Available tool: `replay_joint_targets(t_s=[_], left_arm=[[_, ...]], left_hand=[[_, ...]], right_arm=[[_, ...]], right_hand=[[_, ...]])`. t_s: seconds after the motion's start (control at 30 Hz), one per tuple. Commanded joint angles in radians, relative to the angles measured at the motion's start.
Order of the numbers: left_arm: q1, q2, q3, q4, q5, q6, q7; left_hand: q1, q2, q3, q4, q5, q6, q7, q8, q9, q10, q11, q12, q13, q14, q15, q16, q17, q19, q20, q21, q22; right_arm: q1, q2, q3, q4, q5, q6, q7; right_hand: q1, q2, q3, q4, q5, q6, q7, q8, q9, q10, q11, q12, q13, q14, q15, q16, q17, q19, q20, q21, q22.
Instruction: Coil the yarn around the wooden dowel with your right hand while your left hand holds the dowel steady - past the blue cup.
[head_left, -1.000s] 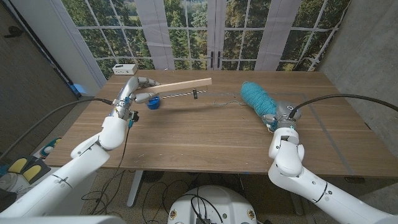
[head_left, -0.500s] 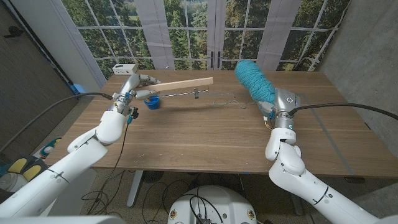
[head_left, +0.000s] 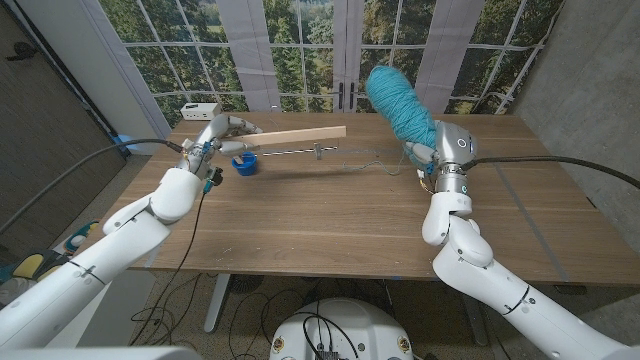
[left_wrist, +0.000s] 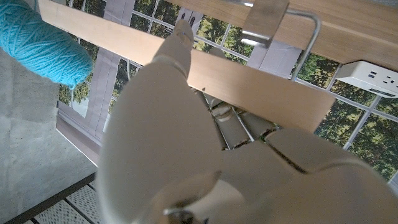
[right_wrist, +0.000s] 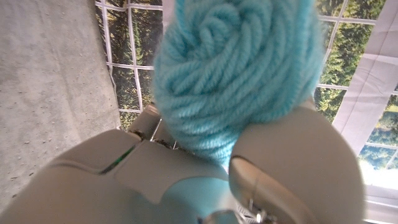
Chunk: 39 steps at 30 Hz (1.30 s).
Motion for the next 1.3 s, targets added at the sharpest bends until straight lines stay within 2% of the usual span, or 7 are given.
replay_joint_targets(t_s=[0.03, 0.33, 0.57, 0.77, 0.97, 1.13, 1.3], left_arm=[[-0.017, 0.025, 0.008, -0.023, -0.028, 0.033, -0.036], [-0.050, 0.045, 0.024, -0.043, -0.036, 0.064, -0.068], [-0.066, 0.053, 0.038, -0.053, -0.038, 0.073, -0.081], [-0.057, 0.056, 0.035, -0.060, -0.043, 0.074, -0.074], [-0.041, 0.062, 0.022, -0.071, -0.052, 0.070, -0.069], [-0.026, 0.064, 0.013, -0.079, -0.054, 0.070, -0.061], [-0.017, 0.067, 0.003, -0.088, -0.064, 0.078, -0.062]], left_hand=[[0.075, 0.088, 0.001, 0.009, 0.003, 0.062, 0.057, -0.002, 0.004, 0.007, 0.004, -0.008, 0.004, 0.024, -0.057, -0.001, 0.005, -0.010, -0.105, 0.009, 0.002], [0.076, 0.089, 0.002, 0.009, 0.000, 0.061, 0.058, -0.006, 0.005, 0.008, 0.008, -0.013, 0.007, 0.025, -0.057, -0.003, 0.009, -0.013, -0.106, 0.013, 0.001], [0.077, 0.090, 0.002, 0.008, -0.001, 0.063, 0.060, -0.007, 0.006, 0.009, 0.007, -0.016, 0.010, 0.026, -0.056, -0.005, 0.012, -0.015, -0.106, 0.016, 0.001], [0.077, 0.090, 0.002, 0.008, -0.003, 0.064, 0.058, -0.009, 0.007, 0.011, 0.006, -0.018, 0.011, 0.026, -0.055, -0.007, 0.014, -0.016, -0.106, 0.018, 0.001], [0.078, 0.090, 0.002, 0.008, -0.004, 0.064, 0.059, -0.011, 0.007, 0.013, 0.007, -0.021, 0.012, 0.026, -0.057, -0.009, 0.016, -0.018, -0.106, 0.020, 0.001], [0.079, 0.091, 0.003, 0.008, -0.005, 0.063, 0.057, -0.012, 0.007, 0.012, 0.007, -0.023, 0.014, 0.027, -0.057, -0.010, 0.018, -0.019, -0.106, 0.022, 0.001], [0.079, 0.091, 0.003, 0.007, -0.006, 0.066, 0.059, -0.013, 0.008, 0.011, 0.006, -0.025, 0.015, 0.028, -0.056, -0.011, 0.019, -0.020, -0.106, 0.024, 0.001]], right_arm=[[0.075, -0.047, -0.016, -0.072, 0.043, 0.029, 0.131], [0.117, -0.086, -0.013, -0.145, 0.082, 0.028, 0.258], [0.127, -0.112, 0.010, -0.200, 0.139, 0.054, 0.323], [0.124, -0.132, 0.041, -0.243, 0.208, 0.085, 0.368], [0.125, -0.155, 0.109, -0.289, 0.363, 0.123, 0.461], [0.155, -0.179, 0.101, -0.316, 0.414, 0.104, 0.504], [0.172, -0.202, 0.124, -0.325, 0.517, 0.136, 0.554]], right_hand=[[0.213, 0.232, 0.005, 0.017, 0.009, 0.134, -0.125, -0.001, 0.010, 0.049, -0.056, 0.014, 0.017, -0.008, -0.111, 0.002, 0.013, -0.003, -0.016, 0.008, 0.005], [0.211, 0.231, 0.002, 0.029, 0.012, 0.133, -0.127, -0.002, 0.025, 0.041, -0.055, 0.030, 0.043, -0.016, -0.109, 0.000, 0.032, -0.013, -0.013, 0.013, 0.006], [0.211, 0.231, 0.001, 0.033, 0.014, 0.132, -0.128, -0.003, 0.033, 0.036, -0.053, 0.037, 0.056, -0.018, -0.110, 0.000, 0.043, -0.017, -0.012, 0.016, 0.006], [0.213, 0.231, 0.001, 0.037, 0.015, 0.132, -0.127, -0.003, 0.040, 0.033, -0.051, 0.044, 0.067, -0.022, -0.110, 0.000, 0.053, -0.020, -0.011, 0.020, 0.007], [0.216, 0.231, 0.001, 0.040, 0.016, 0.131, -0.125, -0.004, 0.048, 0.028, -0.045, 0.052, 0.081, -0.024, -0.110, 0.002, 0.065, -0.024, -0.009, 0.023, 0.007], [0.219, 0.232, 0.002, 0.043, 0.018, 0.128, -0.117, -0.005, 0.055, 0.022, -0.043, 0.058, 0.093, -0.026, -0.110, 0.003, 0.076, -0.027, -0.006, 0.027, 0.008], [0.223, 0.232, 0.003, 0.044, 0.019, 0.130, -0.111, -0.005, 0.061, 0.019, -0.038, 0.064, 0.104, -0.027, -0.110, 0.005, 0.087, -0.029, -0.004, 0.031, 0.009]])
